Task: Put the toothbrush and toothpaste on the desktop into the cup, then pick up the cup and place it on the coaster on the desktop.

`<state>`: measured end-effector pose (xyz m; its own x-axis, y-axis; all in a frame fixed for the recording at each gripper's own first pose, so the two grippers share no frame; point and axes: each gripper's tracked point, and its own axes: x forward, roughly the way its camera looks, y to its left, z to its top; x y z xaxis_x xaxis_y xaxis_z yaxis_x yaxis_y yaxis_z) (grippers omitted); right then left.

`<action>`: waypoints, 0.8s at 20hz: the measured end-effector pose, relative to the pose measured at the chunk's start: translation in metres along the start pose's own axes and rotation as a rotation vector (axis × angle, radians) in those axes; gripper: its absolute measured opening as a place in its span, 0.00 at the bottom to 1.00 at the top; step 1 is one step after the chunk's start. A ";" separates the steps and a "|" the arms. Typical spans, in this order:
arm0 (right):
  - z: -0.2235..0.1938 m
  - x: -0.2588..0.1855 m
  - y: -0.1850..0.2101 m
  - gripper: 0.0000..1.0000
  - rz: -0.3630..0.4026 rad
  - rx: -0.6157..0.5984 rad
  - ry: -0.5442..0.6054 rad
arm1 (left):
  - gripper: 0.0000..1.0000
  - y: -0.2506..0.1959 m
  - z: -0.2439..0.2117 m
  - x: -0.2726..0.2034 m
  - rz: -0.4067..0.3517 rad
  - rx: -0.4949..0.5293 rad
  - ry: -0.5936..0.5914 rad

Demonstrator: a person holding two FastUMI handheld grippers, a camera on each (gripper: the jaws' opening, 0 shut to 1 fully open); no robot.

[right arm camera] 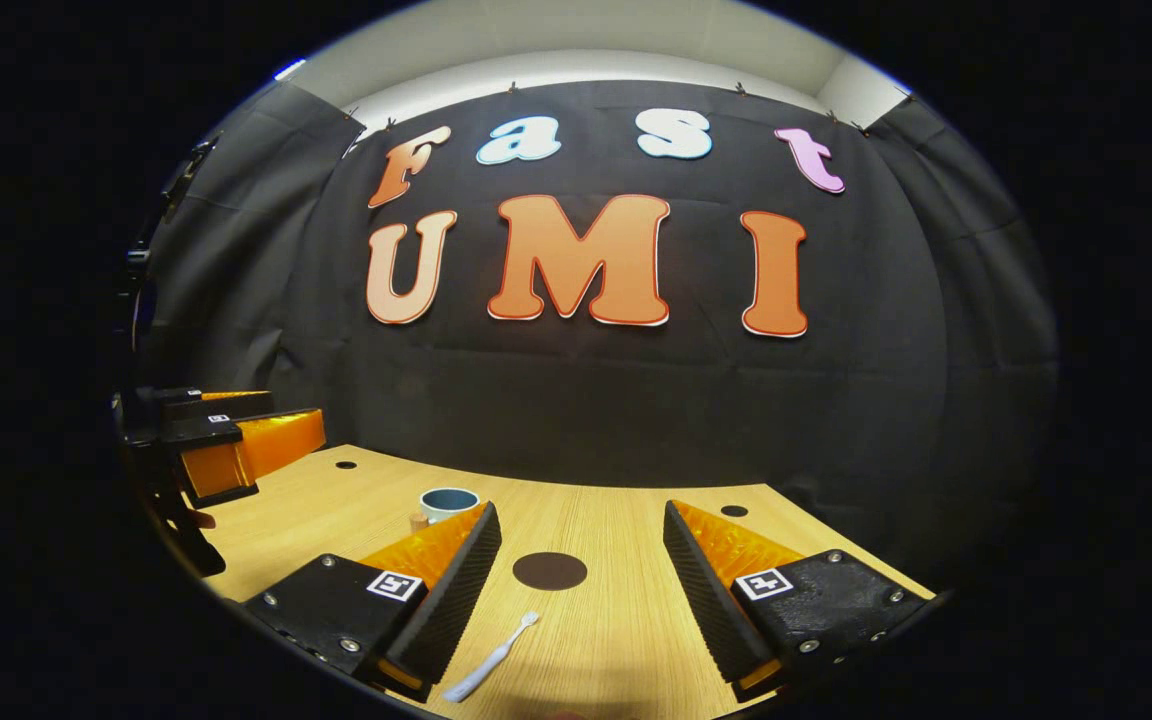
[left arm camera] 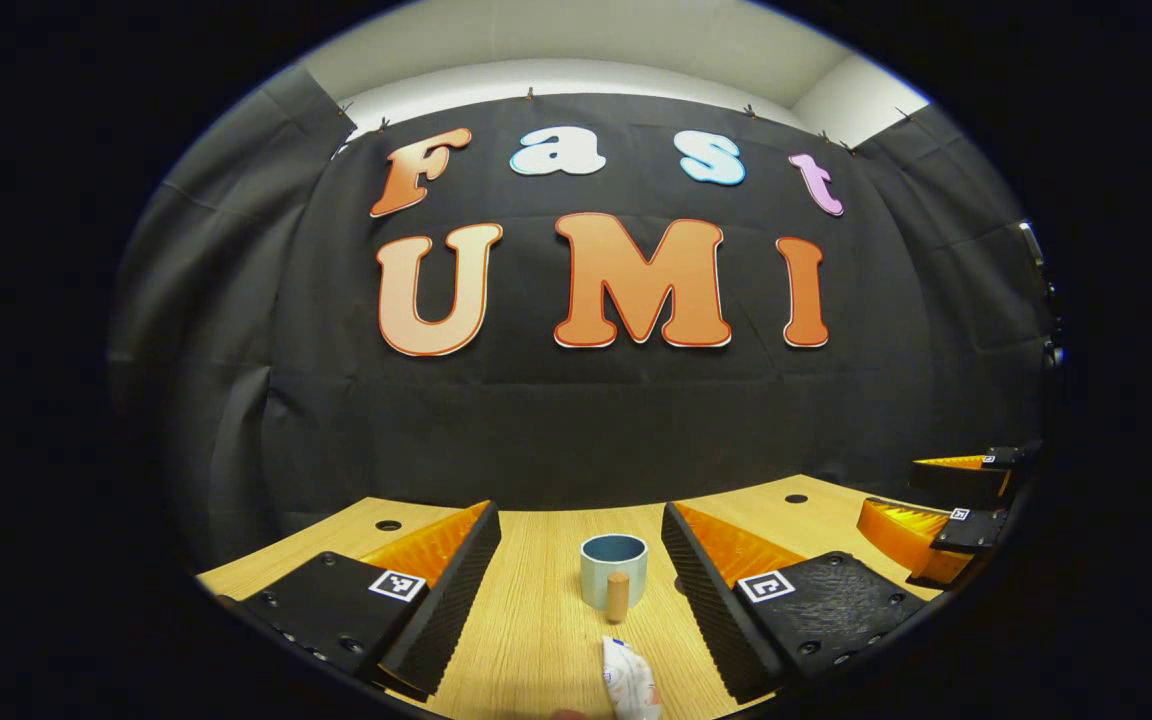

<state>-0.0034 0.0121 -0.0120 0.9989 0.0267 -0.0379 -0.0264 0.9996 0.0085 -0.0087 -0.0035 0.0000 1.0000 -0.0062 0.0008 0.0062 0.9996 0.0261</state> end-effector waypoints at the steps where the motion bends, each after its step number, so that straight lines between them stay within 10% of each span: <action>1: -0.004 0.001 0.002 0.98 0.003 -0.001 0.015 | 1.00 -0.001 -0.006 0.001 -0.003 -0.001 0.014; 16: -0.132 0.004 0.046 0.97 0.090 0.038 0.441 | 0.98 -0.019 -0.112 0.001 -0.065 0.008 0.336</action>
<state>-0.0054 0.0596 -0.1439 0.8806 0.1222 -0.4578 -0.1024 0.9924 0.0679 -0.0081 -0.0193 -0.1123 0.9419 -0.0595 -0.3305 0.0713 0.9972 0.0235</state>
